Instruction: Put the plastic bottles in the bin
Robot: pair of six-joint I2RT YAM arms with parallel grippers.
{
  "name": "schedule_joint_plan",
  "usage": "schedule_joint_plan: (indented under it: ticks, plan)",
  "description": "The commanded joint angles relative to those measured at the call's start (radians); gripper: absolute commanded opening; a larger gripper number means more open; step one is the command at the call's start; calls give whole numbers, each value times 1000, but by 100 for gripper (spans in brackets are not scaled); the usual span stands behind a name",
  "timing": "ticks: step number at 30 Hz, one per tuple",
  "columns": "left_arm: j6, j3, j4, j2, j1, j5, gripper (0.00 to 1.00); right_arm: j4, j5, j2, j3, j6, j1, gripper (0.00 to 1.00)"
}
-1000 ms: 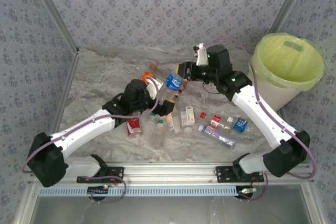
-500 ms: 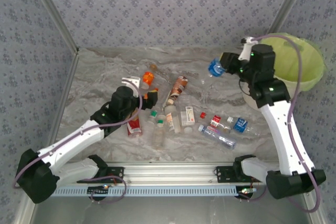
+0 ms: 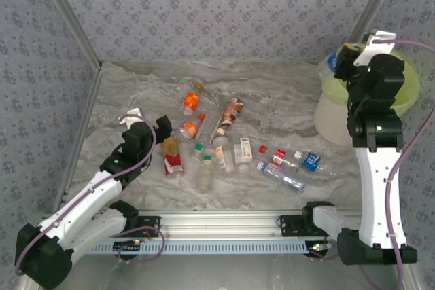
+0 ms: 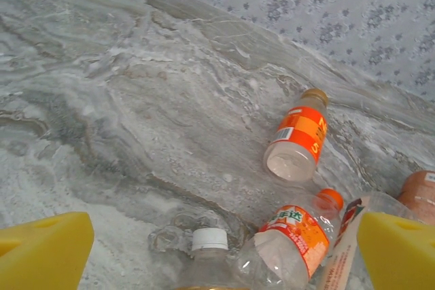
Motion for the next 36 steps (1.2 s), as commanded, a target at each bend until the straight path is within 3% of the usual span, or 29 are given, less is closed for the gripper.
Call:
schedule_joint_plan:
  ticks: [1,5,9,22,26,32,36]
  plan:
    - [-49,-11,-29,-24,12,-31,99,118,147,22,10,-66,-48,0]
    - [-65,-20,-33,-25,21,-29,99,287,302,42,-111,-169,-84,2]
    - [-63,-18,-45,-23,27,-27,100,355,305,76,-191,-178,-135,2]
    - [-133,-5,-175,-16,84,-18,99,-68,104,413,-22,-52,-298,7]
    - [-162,-15,-196,-4,108,22,99,-147,6,480,9,-17,-343,23]
    - [-163,-4,-239,42,141,50,100,-272,-64,587,81,34,-378,28]
    - [-162,2,-242,66,149,82,100,-308,-89,618,113,58,-381,43]
